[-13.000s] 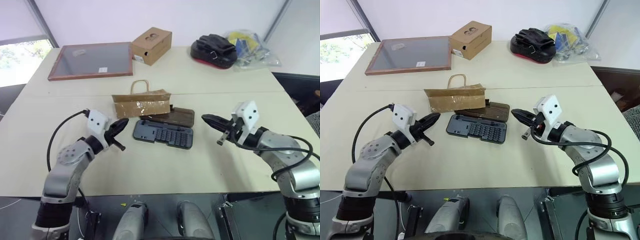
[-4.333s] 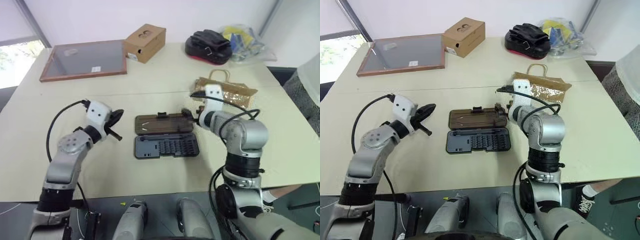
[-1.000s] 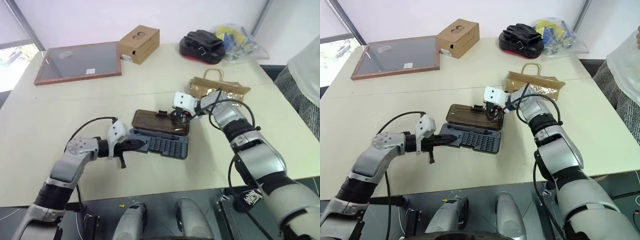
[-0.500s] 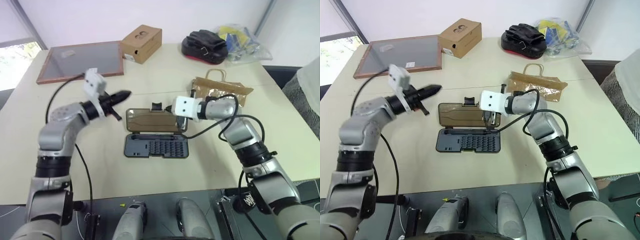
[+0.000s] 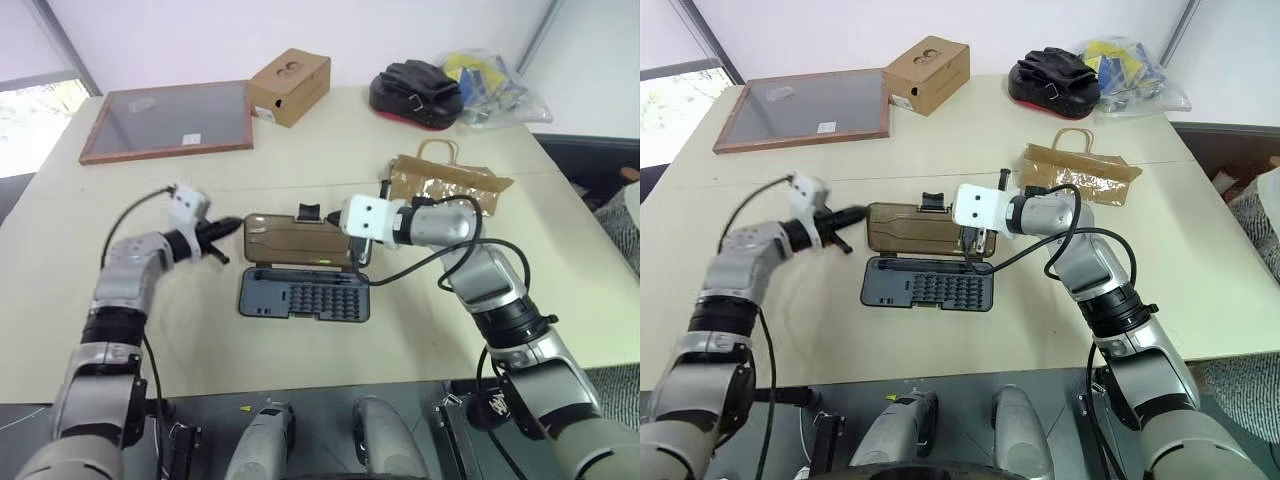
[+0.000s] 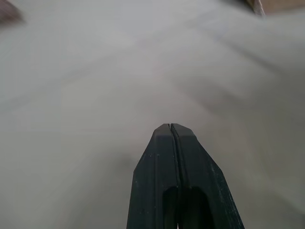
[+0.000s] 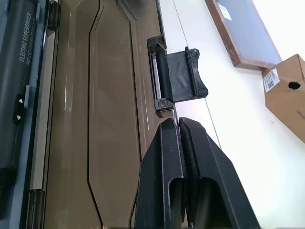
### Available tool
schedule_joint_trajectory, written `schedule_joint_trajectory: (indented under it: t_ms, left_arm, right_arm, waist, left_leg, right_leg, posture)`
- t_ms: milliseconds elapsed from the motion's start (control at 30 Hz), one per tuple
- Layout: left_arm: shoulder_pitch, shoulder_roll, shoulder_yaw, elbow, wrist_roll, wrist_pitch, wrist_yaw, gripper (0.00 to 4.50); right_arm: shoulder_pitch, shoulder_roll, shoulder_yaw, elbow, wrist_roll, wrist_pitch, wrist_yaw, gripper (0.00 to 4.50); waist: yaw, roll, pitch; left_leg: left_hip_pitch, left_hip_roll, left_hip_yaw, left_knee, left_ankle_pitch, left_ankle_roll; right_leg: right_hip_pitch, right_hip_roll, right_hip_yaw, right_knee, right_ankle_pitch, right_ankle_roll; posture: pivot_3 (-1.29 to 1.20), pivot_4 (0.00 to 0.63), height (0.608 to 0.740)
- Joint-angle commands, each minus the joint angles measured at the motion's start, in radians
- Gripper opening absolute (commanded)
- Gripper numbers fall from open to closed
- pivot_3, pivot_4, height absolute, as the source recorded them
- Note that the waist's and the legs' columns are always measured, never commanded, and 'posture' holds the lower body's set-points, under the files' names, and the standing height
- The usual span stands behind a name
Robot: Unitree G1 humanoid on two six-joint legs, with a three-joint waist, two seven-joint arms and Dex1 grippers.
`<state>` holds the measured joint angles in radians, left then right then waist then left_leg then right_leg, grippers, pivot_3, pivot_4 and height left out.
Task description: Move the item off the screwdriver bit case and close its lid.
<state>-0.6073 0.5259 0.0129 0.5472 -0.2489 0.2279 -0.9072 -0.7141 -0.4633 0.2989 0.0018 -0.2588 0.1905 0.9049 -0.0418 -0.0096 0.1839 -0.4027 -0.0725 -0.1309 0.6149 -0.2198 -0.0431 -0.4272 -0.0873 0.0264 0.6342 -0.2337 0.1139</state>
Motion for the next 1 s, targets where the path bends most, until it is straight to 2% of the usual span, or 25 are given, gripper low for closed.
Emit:
schedule_joint_trajectory:
  t_ms: [33,567,667,900,1000]
  left_arm:
    - [-0.015,-0.006,-0.016,-0.017,0.011,-0.046,-0.049,0.0]
    - [-0.049,-0.045,-0.003,-0.035,-0.007,-0.054,-0.076,0.0]
    - [-0.03,-0.044,-0.009,-0.056,-0.007,-0.046,-0.088,0.0]
    - [0.008,-0.04,-0.021,-0.116,-0.011,-0.014,-0.113,0.0]
    - [0.03,-0.029,-0.026,-0.158,-0.014,0.008,-0.128,0.0]
  right_arm:
    - [-0.017,-0.003,-0.01,-0.05,0.015,-0.008,-0.014,0.01]
    - [0.02,0.008,0.065,-0.052,0.008,-0.018,0.01,0.01]
    - [0.009,0.016,0.062,-0.04,0.009,-0.016,0.002,0.88]
    - [-0.013,0.008,0.048,-0.026,0.009,-0.009,-0.004,4.37]
    - [-0.033,-0.029,0.009,-0.05,0.038,0.043,0.029,4.46]
  waist:
    - [-0.001,0.0,0.0]
    - [-0.001,0.0,0.0]
    - [-0.002,0.0,0.0]
    - [-0.001,0.0,0.0]
    - [-0.001,0.0,0.0]
  left_leg:
    - [0.0,0.0,0.0,0.0,0.0,0.0]
    - [-0.001,0.0,0.0,0.001,0.0,0.0]
    - [-0.001,0.0,0.0,0.001,0.0,0.0]
    - [-0.001,0.0,0.0,0.001,0.0,0.0]
    - [-0.001,0.0,0.0,0.001,0.0,0.0]
  right_leg:
    - [0.0,0.0,0.0,0.0,0.0,0.0]
    - [-0.001,0.0,0.0,0.0,0.0,0.0]
    - [-0.001,0.0,0.0,0.0,0.0,0.0]
    - [-0.001,0.0,0.0,0.001,0.0,0.0]
    - [-0.001,0.0,0.0,0.001,0.0,0.0]
  posture:
    - [0.0,0.15,0.74]
    - [0.0,0.15,0.74]
    - [0.0,0.15,0.74]
    - [0.0,0.15,0.74]
    - [0.0,0.15,0.74]
